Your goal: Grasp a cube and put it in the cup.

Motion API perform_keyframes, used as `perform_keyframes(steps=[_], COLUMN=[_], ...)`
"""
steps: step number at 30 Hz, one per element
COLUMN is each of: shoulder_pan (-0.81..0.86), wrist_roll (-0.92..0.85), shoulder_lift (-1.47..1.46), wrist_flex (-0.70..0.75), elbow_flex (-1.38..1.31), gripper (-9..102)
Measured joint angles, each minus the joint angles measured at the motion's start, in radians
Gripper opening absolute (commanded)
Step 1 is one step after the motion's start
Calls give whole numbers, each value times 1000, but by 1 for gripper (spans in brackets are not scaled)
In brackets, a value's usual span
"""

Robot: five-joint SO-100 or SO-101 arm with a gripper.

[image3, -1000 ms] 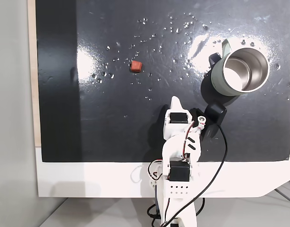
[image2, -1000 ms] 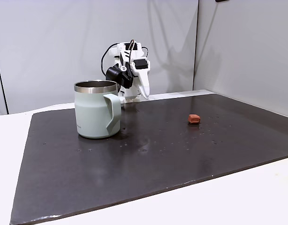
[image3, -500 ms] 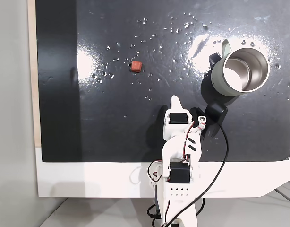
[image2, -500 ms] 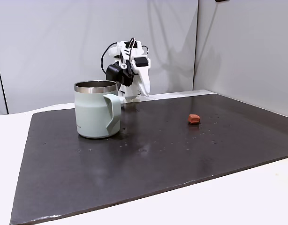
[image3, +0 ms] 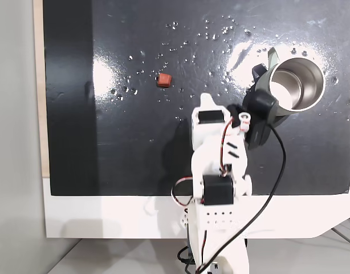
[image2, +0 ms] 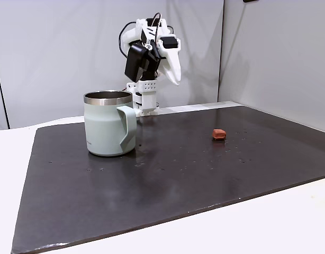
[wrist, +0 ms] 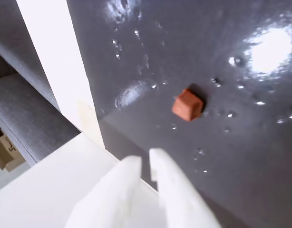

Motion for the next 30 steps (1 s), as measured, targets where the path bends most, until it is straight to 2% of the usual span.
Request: perform_keyframes(steps=[12,20,30], shoulder_pan=[-115,-212,-235], wrist_roll=[222,357,460], shoulder_lift=[-592,-854,-1108], wrist_flex=[265,403,462], elbow_flex=[-600,-810,-989], gripper=[0,0,0])
